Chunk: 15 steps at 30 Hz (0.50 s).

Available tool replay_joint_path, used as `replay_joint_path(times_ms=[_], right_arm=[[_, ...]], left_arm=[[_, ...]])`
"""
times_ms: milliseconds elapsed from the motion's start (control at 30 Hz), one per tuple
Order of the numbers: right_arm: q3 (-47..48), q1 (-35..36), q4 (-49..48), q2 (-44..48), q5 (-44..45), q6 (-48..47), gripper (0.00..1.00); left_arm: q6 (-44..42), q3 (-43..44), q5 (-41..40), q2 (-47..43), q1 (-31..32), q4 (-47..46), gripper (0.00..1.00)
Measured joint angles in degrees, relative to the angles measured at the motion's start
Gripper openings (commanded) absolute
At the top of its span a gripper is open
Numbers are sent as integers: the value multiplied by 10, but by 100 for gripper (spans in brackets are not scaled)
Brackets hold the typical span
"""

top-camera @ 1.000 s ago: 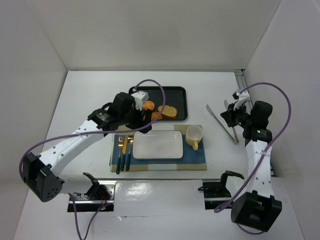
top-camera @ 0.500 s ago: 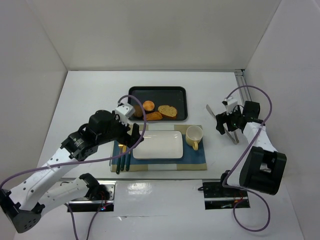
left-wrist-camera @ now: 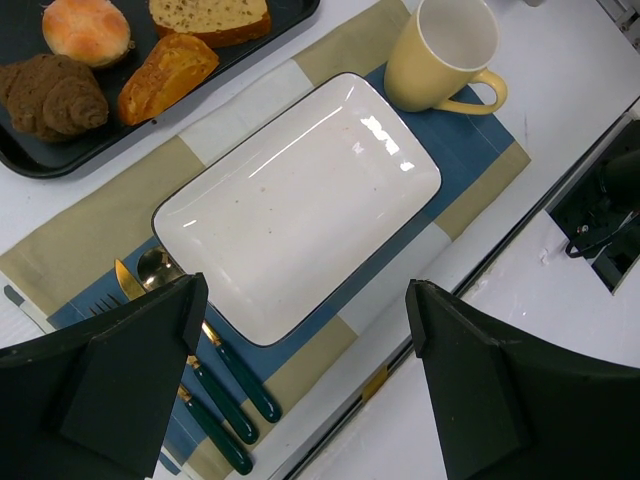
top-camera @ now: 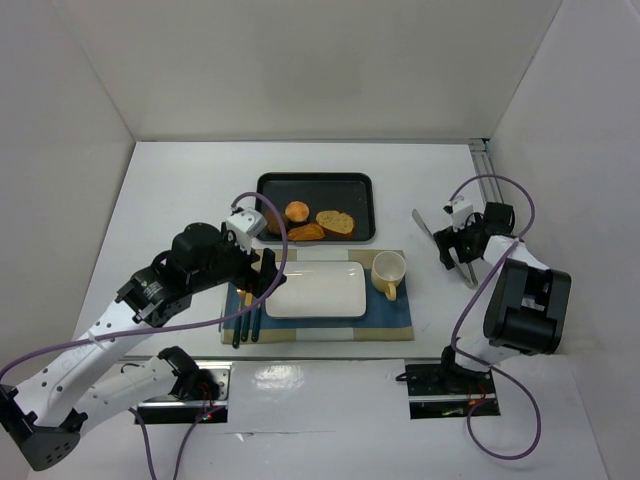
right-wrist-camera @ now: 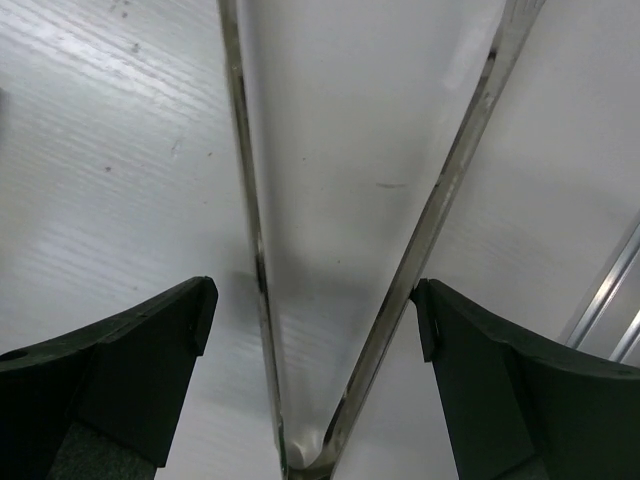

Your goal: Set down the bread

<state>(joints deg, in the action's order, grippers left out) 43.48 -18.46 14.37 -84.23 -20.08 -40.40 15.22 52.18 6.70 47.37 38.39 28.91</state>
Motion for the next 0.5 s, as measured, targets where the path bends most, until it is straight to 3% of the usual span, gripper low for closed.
replay_joint_path(times_ms=[300,500], right_arm=[[16,-30,-19,-63,-7,-7,94],[41,-51,-19,-96,-44,-15,83]], left_arm=[[0,0,0,0,0,0,100],[0,0,0,2,0,0,100]])
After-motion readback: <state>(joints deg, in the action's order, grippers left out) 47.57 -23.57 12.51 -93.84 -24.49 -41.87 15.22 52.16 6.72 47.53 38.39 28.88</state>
